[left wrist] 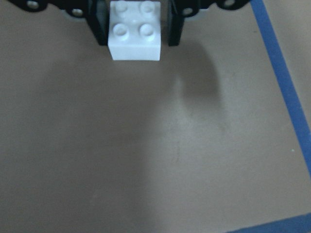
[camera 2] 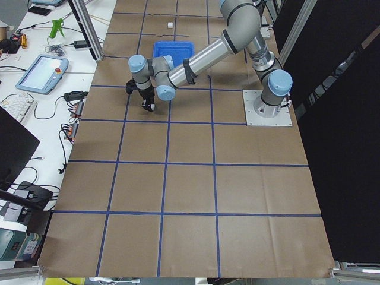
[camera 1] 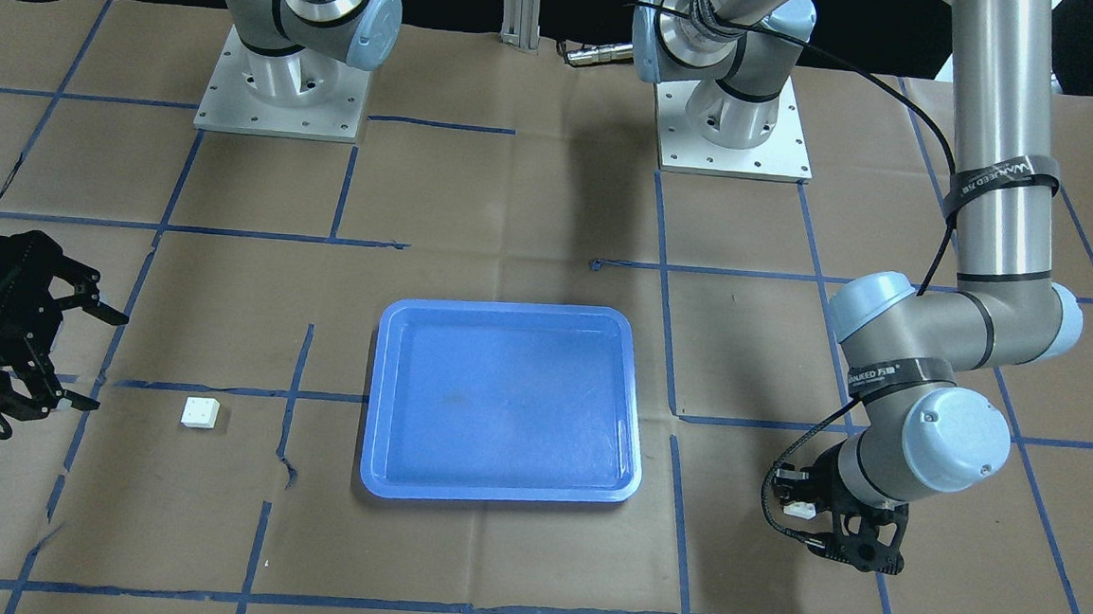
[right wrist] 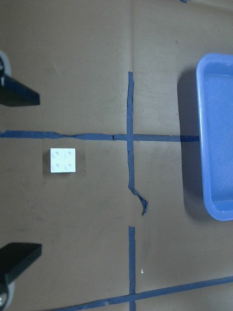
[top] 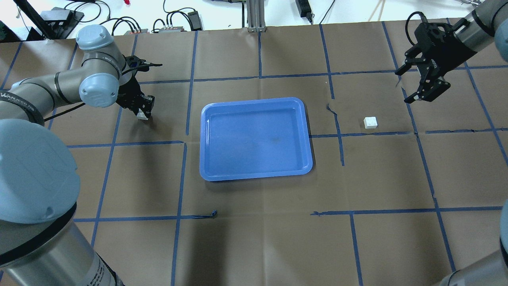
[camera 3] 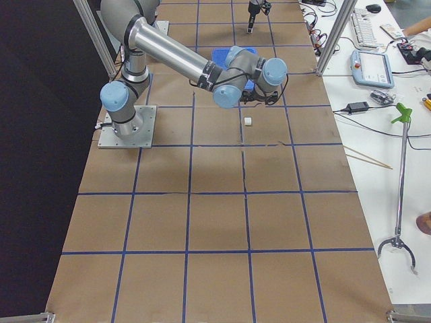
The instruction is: Assemble white blocks and place on blue tray
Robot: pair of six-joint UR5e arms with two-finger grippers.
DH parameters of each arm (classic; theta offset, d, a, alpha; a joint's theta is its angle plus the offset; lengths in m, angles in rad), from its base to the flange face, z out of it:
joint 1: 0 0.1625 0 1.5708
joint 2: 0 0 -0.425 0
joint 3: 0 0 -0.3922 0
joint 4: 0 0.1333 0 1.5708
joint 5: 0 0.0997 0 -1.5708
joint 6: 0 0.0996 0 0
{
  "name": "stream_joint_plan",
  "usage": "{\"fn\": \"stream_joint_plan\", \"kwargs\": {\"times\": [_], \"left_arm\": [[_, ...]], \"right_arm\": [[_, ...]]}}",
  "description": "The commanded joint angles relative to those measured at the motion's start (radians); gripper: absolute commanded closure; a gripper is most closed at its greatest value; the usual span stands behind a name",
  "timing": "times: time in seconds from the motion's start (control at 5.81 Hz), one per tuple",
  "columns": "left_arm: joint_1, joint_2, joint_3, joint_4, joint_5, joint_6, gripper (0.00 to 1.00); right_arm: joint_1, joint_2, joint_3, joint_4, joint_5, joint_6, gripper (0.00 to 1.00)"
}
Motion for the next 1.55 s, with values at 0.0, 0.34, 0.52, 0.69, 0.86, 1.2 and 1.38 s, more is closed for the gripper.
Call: {"fn": "stream_joint_plan", "kwargs": {"times": [0.0,0.34,0.52,0.69,0.86,1.2,1.38], "left_arm": [[-0.046,0.058,0.006,-0.076,-0.052,-0.078,0.92],[-0.203,0.111,0.015,-0.127,-0.069,-0.251,0.93],[-0.307,0.128,0.023,-0.17,-0.085,-0.282,0.92],[-0.404,0.121,0.015,-0.163,-0.08,-0.334,0.92],[-0.473,0.118,0.016,-0.157,-0.085,-0.18,0.92],[-0.498,0.109,-0.003,-0.154,-0.08,0.293,0.92],[-0.505,0.107,-0.003,-0.125,-0.077,0.566,0.91]], "right_arm": [[-0.009,0.046,0.088,-0.118,0.06,-0.002,0.0],[-0.021,0.091,0.099,-0.136,0.081,-0.018,0.0],[-0.021,0.12,0.101,-0.159,0.083,-0.068,0.0],[-0.021,0.129,0.108,-0.16,0.081,-0.103,0.0],[-0.021,0.134,0.142,-0.17,0.095,-0.114,0.0],[-0.023,0.151,0.184,-0.221,0.104,-0.113,0.0],[-0.024,0.157,0.187,-0.23,0.103,-0.114,0.0]]}}
